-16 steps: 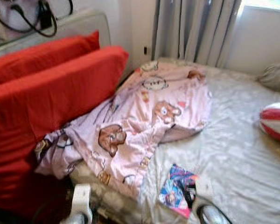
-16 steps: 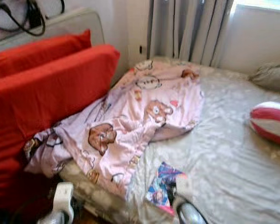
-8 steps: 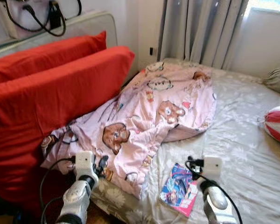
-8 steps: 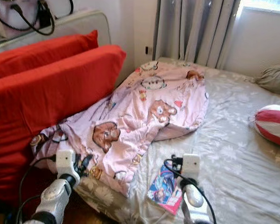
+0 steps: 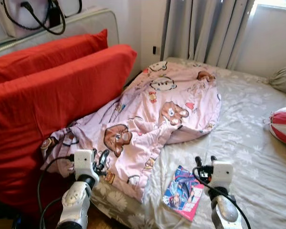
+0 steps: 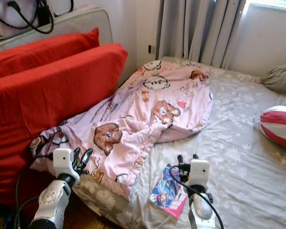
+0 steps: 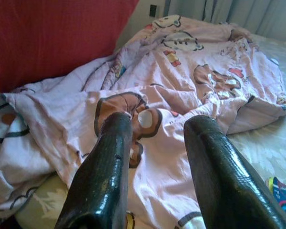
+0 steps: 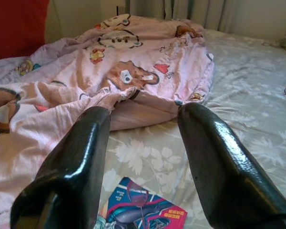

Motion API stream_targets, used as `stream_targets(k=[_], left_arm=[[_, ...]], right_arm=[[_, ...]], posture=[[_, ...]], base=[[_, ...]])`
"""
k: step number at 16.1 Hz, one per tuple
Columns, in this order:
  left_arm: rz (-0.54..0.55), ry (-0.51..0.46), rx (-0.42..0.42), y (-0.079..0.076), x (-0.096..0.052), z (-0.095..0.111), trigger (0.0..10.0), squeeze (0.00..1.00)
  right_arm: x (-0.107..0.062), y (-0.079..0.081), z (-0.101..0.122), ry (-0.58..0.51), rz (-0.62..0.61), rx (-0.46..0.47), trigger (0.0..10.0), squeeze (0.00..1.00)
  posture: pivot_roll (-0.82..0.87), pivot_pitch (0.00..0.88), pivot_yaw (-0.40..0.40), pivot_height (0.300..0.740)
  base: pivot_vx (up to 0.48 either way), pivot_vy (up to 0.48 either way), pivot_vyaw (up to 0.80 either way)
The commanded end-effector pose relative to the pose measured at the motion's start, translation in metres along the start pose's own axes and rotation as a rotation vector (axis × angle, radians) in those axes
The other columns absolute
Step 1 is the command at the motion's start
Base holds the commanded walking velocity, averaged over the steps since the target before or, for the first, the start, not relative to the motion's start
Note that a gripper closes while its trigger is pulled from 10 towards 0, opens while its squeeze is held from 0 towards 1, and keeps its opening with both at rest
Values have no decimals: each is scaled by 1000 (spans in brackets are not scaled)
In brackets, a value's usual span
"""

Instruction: Clean up the room

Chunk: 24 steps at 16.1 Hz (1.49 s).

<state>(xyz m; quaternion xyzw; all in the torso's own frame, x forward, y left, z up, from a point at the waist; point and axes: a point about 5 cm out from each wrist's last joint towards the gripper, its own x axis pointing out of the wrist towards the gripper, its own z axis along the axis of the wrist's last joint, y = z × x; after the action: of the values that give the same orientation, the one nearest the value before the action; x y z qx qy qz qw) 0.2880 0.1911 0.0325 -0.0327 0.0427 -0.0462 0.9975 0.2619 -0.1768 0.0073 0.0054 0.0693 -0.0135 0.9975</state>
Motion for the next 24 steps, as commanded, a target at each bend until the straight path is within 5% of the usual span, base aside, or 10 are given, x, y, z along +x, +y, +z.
stream_targets(k=[1,3,15,24], left_arm=[[10,25,-13,1,-3,-5,10000,0],[4,-8,-23,0,0,3,10000,0],[5,-15,-53,3,1,7,10000,0],[-14,4,-64,4,1,5,10000,0]], right_arm=[[-3,0,-4,21,-7,-5,10000,0],[4,2,10,-39,-53,77,10000,0],[-13,-9,-4,27,-41,10,10000,0],[-1,-1,1,40,-20,1,10000,0]], posture=[[6,0,-13,740],[14,0,-15,740],[14,0,-25,740],[15,0,-26,740]], base=[[0,0,0],[0,0,0],[0,0,0],[0,0,0]])
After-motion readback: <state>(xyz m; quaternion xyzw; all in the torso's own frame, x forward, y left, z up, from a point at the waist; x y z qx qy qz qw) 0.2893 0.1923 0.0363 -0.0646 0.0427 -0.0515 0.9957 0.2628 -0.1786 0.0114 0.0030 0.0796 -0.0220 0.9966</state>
